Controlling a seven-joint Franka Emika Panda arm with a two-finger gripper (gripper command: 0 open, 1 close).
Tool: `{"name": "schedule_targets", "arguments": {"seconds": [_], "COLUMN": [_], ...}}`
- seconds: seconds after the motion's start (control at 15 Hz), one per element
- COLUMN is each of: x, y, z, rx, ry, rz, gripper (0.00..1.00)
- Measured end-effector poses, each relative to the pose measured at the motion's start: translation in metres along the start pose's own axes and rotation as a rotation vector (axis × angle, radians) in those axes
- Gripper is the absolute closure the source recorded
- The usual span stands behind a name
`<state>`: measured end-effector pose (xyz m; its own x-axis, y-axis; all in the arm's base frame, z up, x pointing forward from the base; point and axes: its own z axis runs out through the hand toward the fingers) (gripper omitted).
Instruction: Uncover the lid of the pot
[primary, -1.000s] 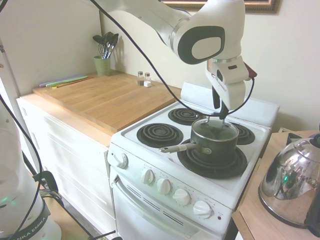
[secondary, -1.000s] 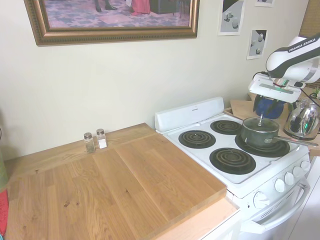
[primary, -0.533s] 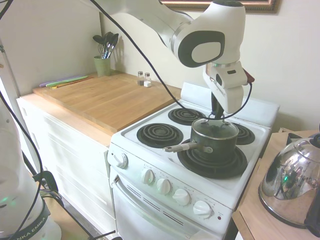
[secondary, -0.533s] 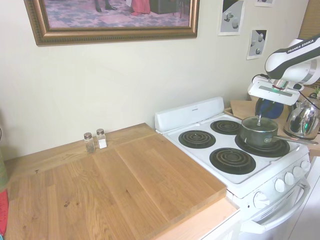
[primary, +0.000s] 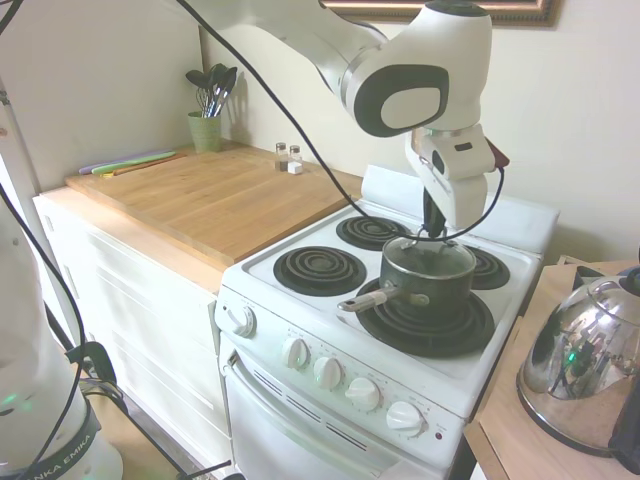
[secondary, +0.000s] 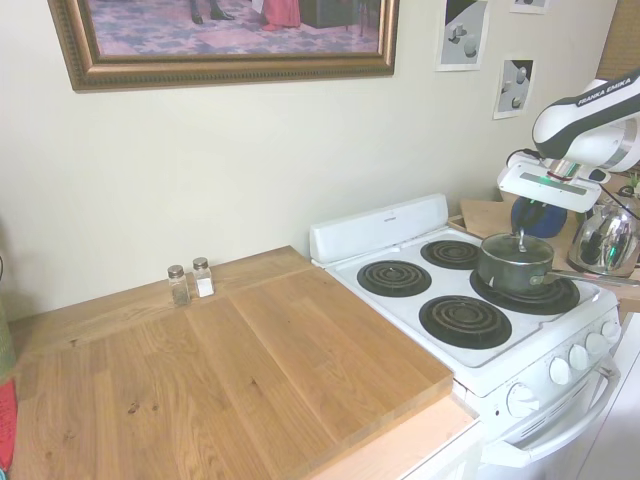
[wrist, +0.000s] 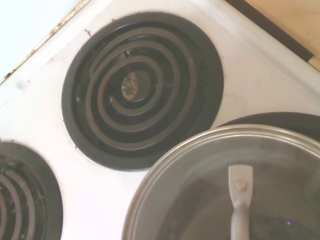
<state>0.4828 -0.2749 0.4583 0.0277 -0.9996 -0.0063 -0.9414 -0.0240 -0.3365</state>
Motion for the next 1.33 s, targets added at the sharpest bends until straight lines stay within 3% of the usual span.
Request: {"name": "schedule_targets", "arguments": {"seconds": [0.27, 0.4, 0.67, 0.93, 1.33], "x": [-0.027, -0.056, -0.186, -0.321, -0.412], "y": [0.013, 0.016, 0.004, -0.015, -0.084], "z": [-0.037, -0.059, -0.070, -0.048, 0.035], "rx": [0.033, 0.041, 0.014, -0.091, -0.298], "ry": [0.029, 0.076, 0.227, 0.335, 0.325], "rz": [-0.054, -0.074, -0.180, -0.319, -0.479], "gripper": [1.00, 1.00, 1.00, 1.00, 1.00]}}
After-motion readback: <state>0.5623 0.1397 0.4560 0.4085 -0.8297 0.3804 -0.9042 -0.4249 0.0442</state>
